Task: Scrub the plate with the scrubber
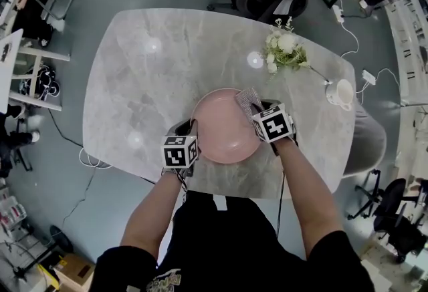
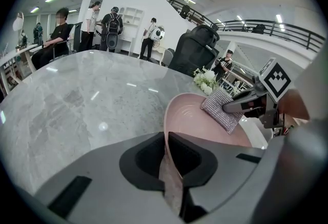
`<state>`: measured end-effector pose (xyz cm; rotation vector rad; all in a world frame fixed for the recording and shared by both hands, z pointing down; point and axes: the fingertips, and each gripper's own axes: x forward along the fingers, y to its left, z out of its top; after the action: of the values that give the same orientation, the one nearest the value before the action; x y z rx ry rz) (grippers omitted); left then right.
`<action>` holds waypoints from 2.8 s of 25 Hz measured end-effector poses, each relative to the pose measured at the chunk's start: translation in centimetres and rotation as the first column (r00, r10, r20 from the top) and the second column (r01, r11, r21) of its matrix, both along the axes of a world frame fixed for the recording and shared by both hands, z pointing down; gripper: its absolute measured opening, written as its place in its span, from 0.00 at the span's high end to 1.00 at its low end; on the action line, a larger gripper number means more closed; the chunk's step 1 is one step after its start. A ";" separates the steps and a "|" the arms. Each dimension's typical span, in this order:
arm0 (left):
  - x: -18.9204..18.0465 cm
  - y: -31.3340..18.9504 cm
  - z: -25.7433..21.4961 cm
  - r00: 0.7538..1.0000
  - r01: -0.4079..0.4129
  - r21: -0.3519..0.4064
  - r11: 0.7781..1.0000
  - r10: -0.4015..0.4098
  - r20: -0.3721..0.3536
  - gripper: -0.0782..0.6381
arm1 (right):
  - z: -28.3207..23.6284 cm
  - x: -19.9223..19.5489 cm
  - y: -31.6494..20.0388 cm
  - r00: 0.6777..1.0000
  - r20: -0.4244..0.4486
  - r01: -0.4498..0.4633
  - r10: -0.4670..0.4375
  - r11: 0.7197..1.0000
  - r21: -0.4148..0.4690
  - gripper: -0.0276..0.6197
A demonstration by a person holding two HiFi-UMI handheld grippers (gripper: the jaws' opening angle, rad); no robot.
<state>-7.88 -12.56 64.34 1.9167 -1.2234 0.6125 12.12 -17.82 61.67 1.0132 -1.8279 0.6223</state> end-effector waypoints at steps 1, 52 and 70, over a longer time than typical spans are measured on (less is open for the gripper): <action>0.0 0.0 0.0 1.000 0.001 0.000 1.000 -0.001 0.002 0.84 | -0.1 0.3 0.2 1.000 -0.005 0.000 0.000 1.000 0.001 0.84; -0.1 0.8 -0.4 0.992 0.122 -0.014 0.992 -0.122 -0.032 0.85 | -0.5 -9.0 12.4 0.969 0.117 0.224 -0.216 0.973 -0.058 0.85; -0.3 0.8 -0.2 0.989 0.126 -0.031 0.992 -0.128 -0.072 0.85 | 1.1 -13.2 10.5 0.961 0.132 0.254 -0.244 0.965 -0.067 0.85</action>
<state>-8.21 -11.71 64.10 1.8080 -1.2731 0.4845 -1.09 -7.28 62.76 0.6870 -1.9812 0.6117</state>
